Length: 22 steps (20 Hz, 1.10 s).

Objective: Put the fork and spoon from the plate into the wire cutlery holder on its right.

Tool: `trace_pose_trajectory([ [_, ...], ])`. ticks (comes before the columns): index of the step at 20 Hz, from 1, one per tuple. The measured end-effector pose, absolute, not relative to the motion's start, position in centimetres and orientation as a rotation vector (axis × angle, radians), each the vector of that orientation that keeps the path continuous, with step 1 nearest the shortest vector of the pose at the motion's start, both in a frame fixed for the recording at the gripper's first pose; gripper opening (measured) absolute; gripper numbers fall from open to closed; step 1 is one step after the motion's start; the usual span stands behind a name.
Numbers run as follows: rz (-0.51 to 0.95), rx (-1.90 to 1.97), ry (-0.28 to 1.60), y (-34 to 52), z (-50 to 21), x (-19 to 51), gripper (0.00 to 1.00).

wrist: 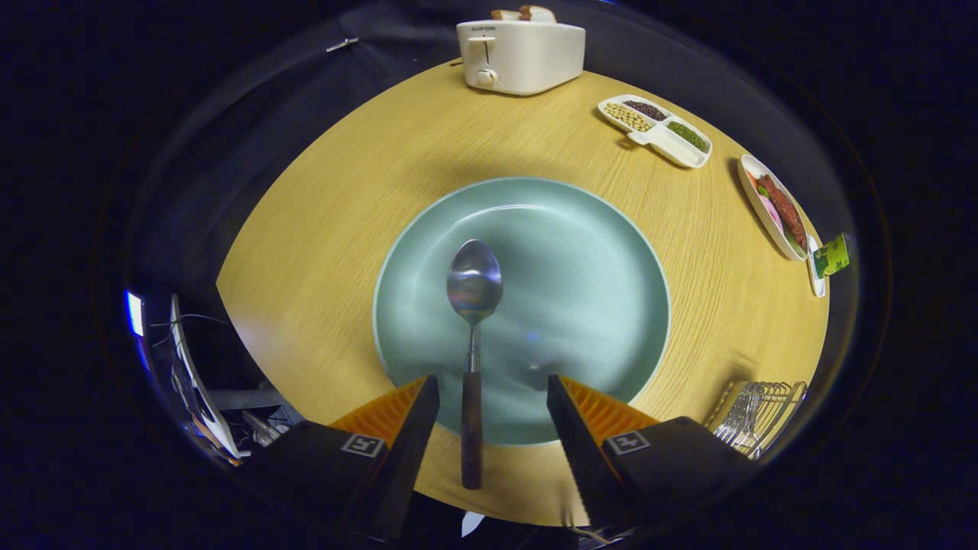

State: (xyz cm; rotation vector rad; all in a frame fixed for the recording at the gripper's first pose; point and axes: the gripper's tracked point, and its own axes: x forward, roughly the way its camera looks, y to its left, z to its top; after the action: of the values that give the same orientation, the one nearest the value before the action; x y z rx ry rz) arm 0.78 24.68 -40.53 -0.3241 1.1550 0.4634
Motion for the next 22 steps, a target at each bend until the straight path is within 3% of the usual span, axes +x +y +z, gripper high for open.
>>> trace_pose_trajectory([
  [1,0.456,-0.33,1.171,24.7,-40.9,0.6,0.82],
  [2,0.449,-0.335,1.185,24.6,-41.2,0.6,0.66],
  [4,0.436,-0.35,1.207,24.4,-41.6,0.4,0.5],
  [8,0.435,-0.336,1.243,24.3,-42.0,0.1,0.35],
  [10,0.424,-0.304,1.255,24.4,-41.8,0.1,0.18],
  [14,0.433,-0.259,1.273,24.5,-41.7,0.2,0.09],
  [22,0.474,-0.196,1.194,23.4,-36.8,0.7,0.09],
])
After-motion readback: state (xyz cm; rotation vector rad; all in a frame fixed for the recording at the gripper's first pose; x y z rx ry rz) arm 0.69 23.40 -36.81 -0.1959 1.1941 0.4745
